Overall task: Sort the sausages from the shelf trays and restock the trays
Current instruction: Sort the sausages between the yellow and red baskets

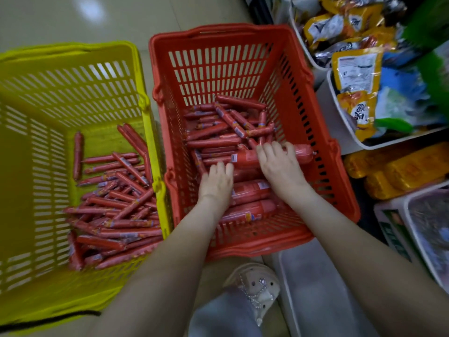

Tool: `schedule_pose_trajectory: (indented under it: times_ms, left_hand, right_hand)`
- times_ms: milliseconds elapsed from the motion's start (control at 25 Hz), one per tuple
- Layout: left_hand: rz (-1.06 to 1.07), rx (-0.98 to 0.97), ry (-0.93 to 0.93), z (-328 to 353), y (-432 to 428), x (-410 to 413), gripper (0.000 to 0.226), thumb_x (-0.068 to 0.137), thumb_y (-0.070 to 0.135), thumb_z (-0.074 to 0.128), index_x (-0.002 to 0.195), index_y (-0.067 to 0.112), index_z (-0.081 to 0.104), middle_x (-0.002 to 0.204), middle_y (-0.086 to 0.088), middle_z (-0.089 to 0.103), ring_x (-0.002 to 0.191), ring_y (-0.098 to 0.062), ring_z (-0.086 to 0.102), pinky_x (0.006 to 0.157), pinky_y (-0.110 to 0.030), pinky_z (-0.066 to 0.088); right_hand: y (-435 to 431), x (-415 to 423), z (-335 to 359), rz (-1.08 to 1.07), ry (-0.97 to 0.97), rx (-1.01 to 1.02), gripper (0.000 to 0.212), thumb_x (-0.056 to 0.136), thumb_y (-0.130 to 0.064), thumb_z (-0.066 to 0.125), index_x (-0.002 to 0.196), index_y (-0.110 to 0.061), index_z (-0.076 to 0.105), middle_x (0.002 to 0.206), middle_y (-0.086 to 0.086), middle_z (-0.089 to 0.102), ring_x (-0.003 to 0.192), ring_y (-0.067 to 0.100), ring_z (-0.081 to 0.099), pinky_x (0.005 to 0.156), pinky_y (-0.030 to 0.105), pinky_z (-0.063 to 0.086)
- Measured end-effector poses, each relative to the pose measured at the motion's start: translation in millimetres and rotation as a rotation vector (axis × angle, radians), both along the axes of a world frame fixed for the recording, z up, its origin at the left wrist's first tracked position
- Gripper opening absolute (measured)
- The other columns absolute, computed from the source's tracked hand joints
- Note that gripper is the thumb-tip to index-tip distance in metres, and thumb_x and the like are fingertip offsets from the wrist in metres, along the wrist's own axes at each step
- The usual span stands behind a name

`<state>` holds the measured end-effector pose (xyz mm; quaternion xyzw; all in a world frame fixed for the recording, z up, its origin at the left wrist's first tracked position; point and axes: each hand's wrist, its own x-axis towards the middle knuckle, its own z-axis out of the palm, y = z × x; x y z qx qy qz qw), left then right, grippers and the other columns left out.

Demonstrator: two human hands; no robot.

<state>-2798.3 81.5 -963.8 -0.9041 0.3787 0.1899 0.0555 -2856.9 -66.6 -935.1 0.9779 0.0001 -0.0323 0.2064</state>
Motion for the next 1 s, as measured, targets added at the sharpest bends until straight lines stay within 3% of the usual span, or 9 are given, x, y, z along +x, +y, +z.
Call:
schedule_pose_trajectory:
  times_ms: [120,200,240,440,560,640,720,880,1000]
  left_hand:
    - [-0.112,0.134,0.249,-10,-6,2,0.075,0.087,0.033,0.064,0.144,0.01,0.021,0.141,-0.013,0.037,0.129,-0.029,0.039,0.108,-0.042,0.033]
    - [-0.158,0.163,0.389,-17,-8,1,0.06,0.095,0.02,0.052,0.146,0.007,0.023,0.14,-0.017,0.041,0.126,-0.034,0.046,0.104,-0.042,0.038]
    - [-0.168,0.159,0.368,-18,-8,-1,0.053,0.096,0.015,0.048,0.143,0.004,0.026,0.138,-0.019,0.043,0.123,-0.035,0.049,0.101,-0.042,0.04]
    - [-0.203,0.143,-0.01,-3,-9,-16,0.037,0.094,0.007,0.041,0.13,-0.004,0.036,0.126,-0.021,0.049,0.115,-0.035,0.05,0.096,-0.042,0.042]
    - [-0.152,-0.072,-0.284,35,-7,-20,0.035,0.077,0.015,0.058,0.111,0.003,0.059,0.098,-0.011,0.061,0.089,-0.026,0.06,0.077,-0.033,0.05]
    - [-0.125,-0.214,-0.348,72,-5,-29,0.039,0.073,0.011,0.046,0.107,0.002,0.063,0.09,-0.011,0.061,0.081,-0.025,0.06,0.071,-0.032,0.051]
    - [-0.073,-0.32,-0.299,125,-5,-46,0.048,0.072,0.007,0.037,0.113,-0.006,0.059,0.093,-0.017,0.061,0.083,-0.031,0.059,0.075,-0.036,0.051]
    - [0.073,-0.636,0.018,243,-15,-111,0.056,0.073,0.005,0.061,0.125,-0.008,0.047,0.115,-0.023,0.052,0.106,-0.039,0.05,0.096,-0.039,0.037]
    - [0.064,-0.861,0.292,319,-33,-185,0.048,0.076,0.014,0.068,0.119,-0.002,0.053,0.113,-0.02,0.053,0.106,-0.036,0.051,0.089,-0.033,0.036]
  right_hand:
    - [0,6,6,-0.018,-0.073,-0.158,0.036,0.083,-0.01,0.037,0.111,-0.01,0.06,0.094,0.003,0.057,0.088,0.022,0.052,0.081,0.039,0.042]
    - [1,14,7,-0.042,-0.134,-0.19,0.033,0.082,-0.012,0.044,0.11,-0.011,0.061,0.093,0.003,0.056,0.088,0.022,0.049,0.079,0.038,0.038]
    - [1,16,8,-0.063,-0.161,-0.184,0.033,0.082,-0.013,0.044,0.11,-0.011,0.06,0.093,0.003,0.057,0.088,0.022,0.047,0.078,0.037,0.037]
    - [-5,4,39,-0.195,-0.352,-0.011,0.039,0.076,-0.016,0.061,0.114,-0.006,0.058,0.097,0.008,0.061,0.084,0.027,0.054,0.07,0.036,0.039]
    - [-8,-26,87,-0.27,-0.497,0.189,0.057,0.066,-0.02,0.071,0.117,-0.002,0.054,0.103,0.015,0.061,0.091,0.031,0.051,0.074,0.039,0.041]
    - [-7,-54,128,-0.348,-0.577,0.288,0.06,0.066,-0.023,0.068,0.119,-0.001,0.054,0.107,0.018,0.059,0.096,0.031,0.043,0.079,0.042,0.038]
    - [-4,-93,172,-0.479,-0.66,0.394,0.058,0.07,-0.03,0.061,0.12,-0.002,0.054,0.108,0.019,0.058,0.098,0.031,0.04,0.081,0.044,0.041]
    - [10,-196,247,-0.799,-0.84,0.658,0.052,0.07,-0.036,0.057,0.111,-0.004,0.06,0.097,0.021,0.055,0.097,0.037,0.047,0.087,0.043,0.039]
    - [25,-289,291,-0.977,-0.941,0.744,0.043,0.071,-0.028,0.069,0.108,-0.007,0.063,0.094,0.017,0.055,0.096,0.036,0.051,0.09,0.041,0.043]
